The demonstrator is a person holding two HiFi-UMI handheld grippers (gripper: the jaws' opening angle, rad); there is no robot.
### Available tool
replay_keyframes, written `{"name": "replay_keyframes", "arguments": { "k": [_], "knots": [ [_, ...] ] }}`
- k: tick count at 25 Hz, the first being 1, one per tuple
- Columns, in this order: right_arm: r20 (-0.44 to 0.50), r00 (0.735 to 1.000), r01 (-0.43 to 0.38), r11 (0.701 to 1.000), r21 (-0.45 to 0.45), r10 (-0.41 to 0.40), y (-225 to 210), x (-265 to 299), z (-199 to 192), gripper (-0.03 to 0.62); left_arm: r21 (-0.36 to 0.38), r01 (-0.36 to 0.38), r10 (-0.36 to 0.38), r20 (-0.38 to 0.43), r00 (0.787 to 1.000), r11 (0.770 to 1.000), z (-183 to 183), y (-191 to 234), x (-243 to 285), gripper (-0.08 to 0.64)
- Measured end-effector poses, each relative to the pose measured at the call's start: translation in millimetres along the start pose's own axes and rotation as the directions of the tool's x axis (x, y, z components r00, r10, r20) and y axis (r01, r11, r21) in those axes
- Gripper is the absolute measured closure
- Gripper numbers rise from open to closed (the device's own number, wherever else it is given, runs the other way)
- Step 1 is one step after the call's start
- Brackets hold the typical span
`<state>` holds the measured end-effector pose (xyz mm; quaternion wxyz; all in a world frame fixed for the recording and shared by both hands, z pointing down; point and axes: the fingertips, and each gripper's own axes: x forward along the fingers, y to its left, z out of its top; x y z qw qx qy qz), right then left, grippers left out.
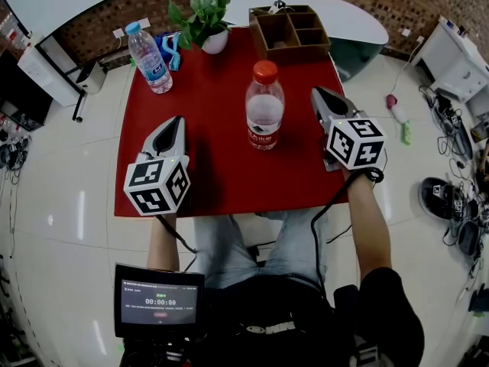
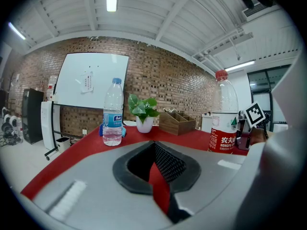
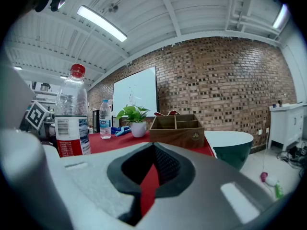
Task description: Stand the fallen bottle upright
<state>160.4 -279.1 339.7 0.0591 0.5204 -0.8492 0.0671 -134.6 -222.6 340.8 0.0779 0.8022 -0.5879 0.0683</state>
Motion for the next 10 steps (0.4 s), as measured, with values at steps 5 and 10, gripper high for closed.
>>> {"name": "replay_keyframes", "arguments": {
  "k": [5,10],
  "knots": [
    [0.001,1.0,0.0,1.0,0.0,0.0,-0.7,0.7,-0.3,0.588,0.001,0.0,0.0,0.001,1.0,1.0,-0.3,0.0,1.1,0.554],
    [0.005,1.0,-0.002,1.0,-0.001,0.002,-1.6,2.4,0.4,0.588,0.002,-0.002,0.002,0.007,1.0,1.0,0.7,0.1,2.5,0.554]
  ]
}}
